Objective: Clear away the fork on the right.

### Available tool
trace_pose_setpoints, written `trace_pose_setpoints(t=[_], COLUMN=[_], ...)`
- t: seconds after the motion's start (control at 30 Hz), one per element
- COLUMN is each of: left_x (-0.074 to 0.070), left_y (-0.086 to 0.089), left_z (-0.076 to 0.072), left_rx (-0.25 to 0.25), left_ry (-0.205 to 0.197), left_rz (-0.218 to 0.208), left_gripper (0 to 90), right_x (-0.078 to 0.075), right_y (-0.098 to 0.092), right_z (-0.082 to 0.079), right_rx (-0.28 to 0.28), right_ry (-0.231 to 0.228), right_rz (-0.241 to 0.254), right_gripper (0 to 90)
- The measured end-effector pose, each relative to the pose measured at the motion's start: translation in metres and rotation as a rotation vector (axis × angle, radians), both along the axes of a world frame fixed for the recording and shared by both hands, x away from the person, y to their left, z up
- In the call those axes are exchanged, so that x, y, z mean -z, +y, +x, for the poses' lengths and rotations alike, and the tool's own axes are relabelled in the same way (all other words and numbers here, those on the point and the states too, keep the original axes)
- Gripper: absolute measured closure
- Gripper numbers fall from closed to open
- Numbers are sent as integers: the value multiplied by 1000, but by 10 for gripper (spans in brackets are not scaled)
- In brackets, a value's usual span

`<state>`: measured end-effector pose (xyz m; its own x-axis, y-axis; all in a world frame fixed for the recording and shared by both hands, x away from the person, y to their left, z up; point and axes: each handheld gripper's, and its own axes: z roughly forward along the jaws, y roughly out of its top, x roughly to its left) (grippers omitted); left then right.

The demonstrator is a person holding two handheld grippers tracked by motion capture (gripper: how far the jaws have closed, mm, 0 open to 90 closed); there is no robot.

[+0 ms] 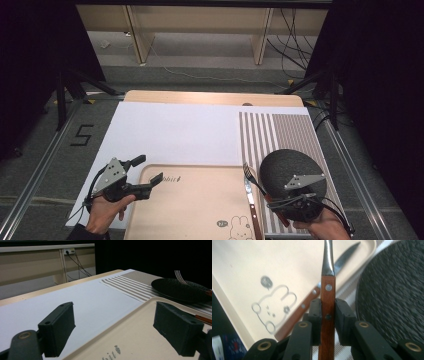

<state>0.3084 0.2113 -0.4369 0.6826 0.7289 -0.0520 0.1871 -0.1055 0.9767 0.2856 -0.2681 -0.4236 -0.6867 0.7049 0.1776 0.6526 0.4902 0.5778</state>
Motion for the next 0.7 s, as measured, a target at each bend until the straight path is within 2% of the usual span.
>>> trace_pose_setpoints(t=[0.03,0.07,0.1,0.13,0.17,0.2,0.23,0.27,0.43,0.5,0.53,0.57,0.67,0.7], left_x=[0,0,0,0,0,0,0,0,0,0,0,0,0,0], left_y=[0,0,0,0,0,0,0,0,0,0,0,0,0,0], left_z=[0,0,0,0,0,0,0,0,0,1,1,0,1,0], left_rx=[1,1,1,1,2,0,0,0,0,8,6,0,7,1], left_ry=[-1,-1,-1,-1,1,3,3,2,0,-6,-5,2,-6,0], left_rz=[1,1,1,2,1,1,2,2,0,-9,-7,2,-7,2], left_gripper=[162,162,162,162,162,162,162,162,162,162,162,162,162,161], right_x=[-1,0,0,0,2,1,1,0,1,2,1,1,1,0], right_y=[2,4,6,7,8,10,11,13,24,29,30,31,36,38], right_z=[0,1,1,1,3,3,4,3,4,4,4,4,3,2], right_rx=[20,8,16,25,21,38,31,35,11,8,4,1,-6,2], right_ry=[15,-4,-3,20,-11,7,-2,10,9,-3,15,17,21,41], right_rz=[8,8,11,17,29,27,28,25,19,47,52,62,71,83], right_gripper=[770,770,770,770,770,770,770,770,770,770,770,770,770,770])
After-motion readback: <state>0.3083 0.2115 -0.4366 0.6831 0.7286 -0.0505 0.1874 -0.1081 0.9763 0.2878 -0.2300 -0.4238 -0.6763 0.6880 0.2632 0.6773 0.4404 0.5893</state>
